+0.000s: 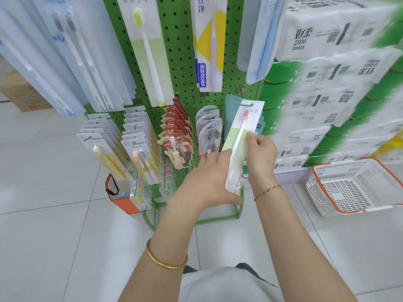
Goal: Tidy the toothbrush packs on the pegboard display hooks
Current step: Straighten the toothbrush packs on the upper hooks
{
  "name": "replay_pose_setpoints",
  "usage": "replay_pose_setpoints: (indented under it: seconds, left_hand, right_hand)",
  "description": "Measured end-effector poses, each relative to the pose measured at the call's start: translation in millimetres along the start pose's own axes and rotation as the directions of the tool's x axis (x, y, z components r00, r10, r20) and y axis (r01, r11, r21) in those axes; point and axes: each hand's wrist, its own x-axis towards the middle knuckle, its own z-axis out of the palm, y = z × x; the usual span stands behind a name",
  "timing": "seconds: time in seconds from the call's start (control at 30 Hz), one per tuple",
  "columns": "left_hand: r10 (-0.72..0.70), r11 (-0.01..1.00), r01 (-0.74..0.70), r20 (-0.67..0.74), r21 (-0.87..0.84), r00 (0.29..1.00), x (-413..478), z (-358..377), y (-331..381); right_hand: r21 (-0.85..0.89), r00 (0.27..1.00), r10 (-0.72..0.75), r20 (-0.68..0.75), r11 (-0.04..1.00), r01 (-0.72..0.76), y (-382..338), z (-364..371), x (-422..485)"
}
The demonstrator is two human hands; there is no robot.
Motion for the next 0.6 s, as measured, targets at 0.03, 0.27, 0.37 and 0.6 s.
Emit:
replay_pose_setpoints:
  seconds: [0.03, 0.27, 0.37, 0.6]
  left_hand:
    - [0.008, 1.0, -0.008, 0.0, 0.004, 1.0, 0.3, 0.5, -0.2]
    - [0.04, 0.969, -0.023, 0.064, -0.246, 0.997, 1.2, -8.8, -6.8]
    - [0.068, 0.926, -0.032, 0.084, -0.377, 0.994, -0.3, -9.8, -11.3]
    - [0.026, 0.824, 0.043, 0.114, -0.564, 0.993, 2.2, -1.9, -31.2]
  right_hand:
    - [0.016, 1.0, -0.001, 0.0, 1.0, 0.001, -0.6, -0.3, -0.2]
    - [0.149, 0.989, 0.047, 0.14, 0.986, -0.068, 0.5, -2.8, -5.5]
    - [0.185, 0.978, 0.092, 0.187, 0.974, -0.127, 2.3, -2.3, -9.7]
    - [0.156, 0.979, 0.092, 0.184, 0.98, -0.122, 10.7, -2.6, -7.5]
